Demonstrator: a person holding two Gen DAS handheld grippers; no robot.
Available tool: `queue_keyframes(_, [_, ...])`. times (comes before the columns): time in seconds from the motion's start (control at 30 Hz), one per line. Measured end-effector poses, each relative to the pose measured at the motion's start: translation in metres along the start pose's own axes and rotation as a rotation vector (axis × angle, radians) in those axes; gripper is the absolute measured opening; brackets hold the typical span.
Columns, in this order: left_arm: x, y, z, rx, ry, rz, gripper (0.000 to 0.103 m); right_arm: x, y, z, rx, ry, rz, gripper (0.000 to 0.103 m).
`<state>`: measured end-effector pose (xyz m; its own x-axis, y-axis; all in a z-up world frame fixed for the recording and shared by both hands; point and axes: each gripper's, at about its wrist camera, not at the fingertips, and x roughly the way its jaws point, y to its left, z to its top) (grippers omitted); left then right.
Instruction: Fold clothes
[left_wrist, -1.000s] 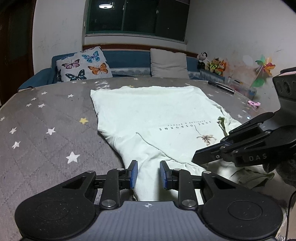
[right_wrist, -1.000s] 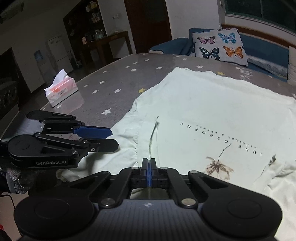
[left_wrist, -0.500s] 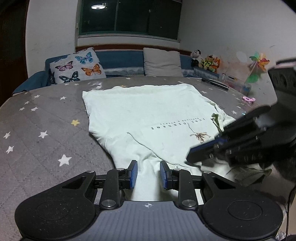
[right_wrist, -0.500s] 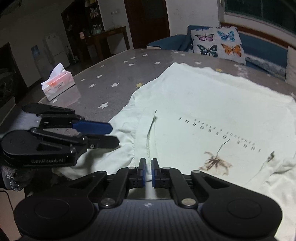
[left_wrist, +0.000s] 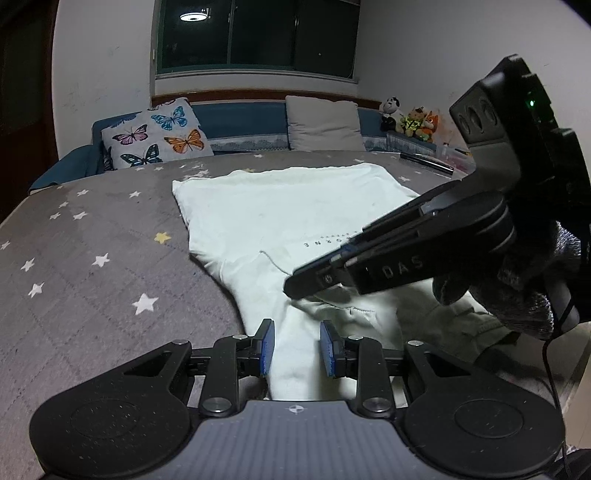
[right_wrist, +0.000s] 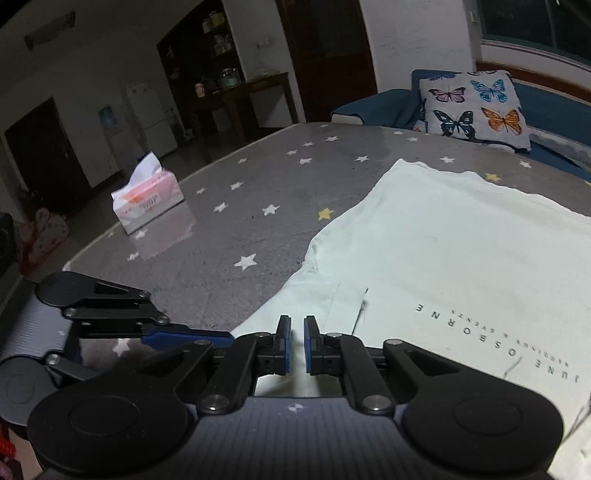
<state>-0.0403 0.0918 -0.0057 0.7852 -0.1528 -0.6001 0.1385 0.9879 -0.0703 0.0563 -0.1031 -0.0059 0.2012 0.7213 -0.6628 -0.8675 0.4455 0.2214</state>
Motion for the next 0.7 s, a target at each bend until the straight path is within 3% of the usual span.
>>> queue_keyframes(0.3, [-0.011, -0.005, -0.003, 0.045, -0.001, -0.002, 0.036, -0.015, 0.008, -0.025, -0.073, 0.094, -0.009, 0.007])
queue_keyframes(0.53, [-0.028, -0.022, -0.007, 0.144, 0.002, -0.029, 0.042, -0.037, 0.011, -0.047, -0.083, 0.092, -0.021, 0.008])
queue_keyframes(0.7, [-0.042, -0.037, -0.017, 0.263, 0.008, -0.062, 0.054, -0.042, 0.009, -0.051, -0.054, 0.066, -0.021, 0.009])
